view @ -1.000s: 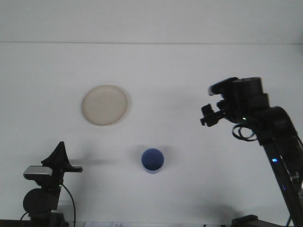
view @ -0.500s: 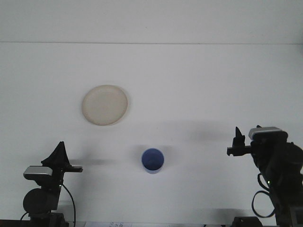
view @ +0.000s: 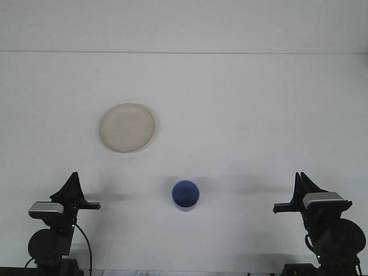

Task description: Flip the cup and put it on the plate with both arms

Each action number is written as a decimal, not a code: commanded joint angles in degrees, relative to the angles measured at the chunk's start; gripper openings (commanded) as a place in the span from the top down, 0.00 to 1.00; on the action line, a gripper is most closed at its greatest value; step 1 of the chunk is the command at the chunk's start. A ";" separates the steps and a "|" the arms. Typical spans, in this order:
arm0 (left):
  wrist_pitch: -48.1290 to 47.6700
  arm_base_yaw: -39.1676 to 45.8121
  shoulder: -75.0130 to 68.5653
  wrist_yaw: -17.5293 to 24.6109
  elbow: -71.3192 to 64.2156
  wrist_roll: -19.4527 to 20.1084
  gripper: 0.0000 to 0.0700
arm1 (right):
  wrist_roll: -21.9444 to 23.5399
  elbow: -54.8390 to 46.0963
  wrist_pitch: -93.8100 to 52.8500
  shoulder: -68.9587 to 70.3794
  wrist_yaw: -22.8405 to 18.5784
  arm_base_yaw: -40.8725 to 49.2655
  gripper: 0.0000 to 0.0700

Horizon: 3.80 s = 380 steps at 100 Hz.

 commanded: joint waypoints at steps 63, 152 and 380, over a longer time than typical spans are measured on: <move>-46.56 0.00 35.23 -0.13 55.95 -4.63 0.98 | 0.20 0.52 0.44 0.28 0.15 0.00 1.00; -60.76 -1.99 56.39 13.35 66.75 -5.33 0.33 | 0.20 0.52 0.39 0.28 0.13 0.00 1.00; -64.19 -27.10 95.69 -3.58 99.36 -0.57 0.99 | 0.22 0.52 0.44 0.28 0.13 0.00 1.00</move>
